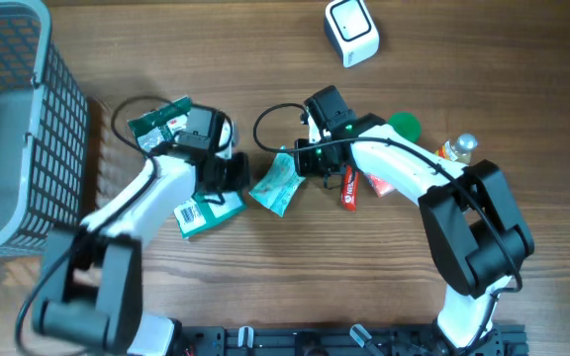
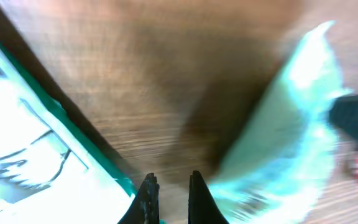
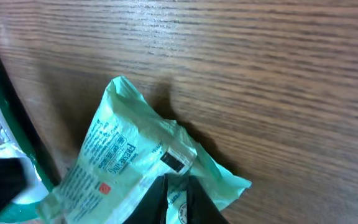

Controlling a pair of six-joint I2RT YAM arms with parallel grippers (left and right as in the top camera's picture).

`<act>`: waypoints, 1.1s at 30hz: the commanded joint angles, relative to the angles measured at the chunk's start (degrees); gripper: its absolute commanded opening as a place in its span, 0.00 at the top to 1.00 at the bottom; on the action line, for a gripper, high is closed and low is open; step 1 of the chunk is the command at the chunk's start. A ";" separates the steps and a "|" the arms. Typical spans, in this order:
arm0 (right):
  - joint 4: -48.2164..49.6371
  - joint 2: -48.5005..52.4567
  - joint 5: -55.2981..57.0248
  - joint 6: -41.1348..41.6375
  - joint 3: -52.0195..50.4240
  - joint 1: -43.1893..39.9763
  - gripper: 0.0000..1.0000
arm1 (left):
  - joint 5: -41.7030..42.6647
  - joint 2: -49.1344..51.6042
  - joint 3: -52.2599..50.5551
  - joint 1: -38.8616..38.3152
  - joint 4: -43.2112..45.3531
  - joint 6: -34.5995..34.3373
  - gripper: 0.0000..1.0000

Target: Scan the item barcode

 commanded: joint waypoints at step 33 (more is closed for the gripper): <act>-3.65 -5.40 11.56 0.09 2.16 -0.26 0.37 | -13.64 9.88 2.03 -7.67 15.72 -5.90 0.96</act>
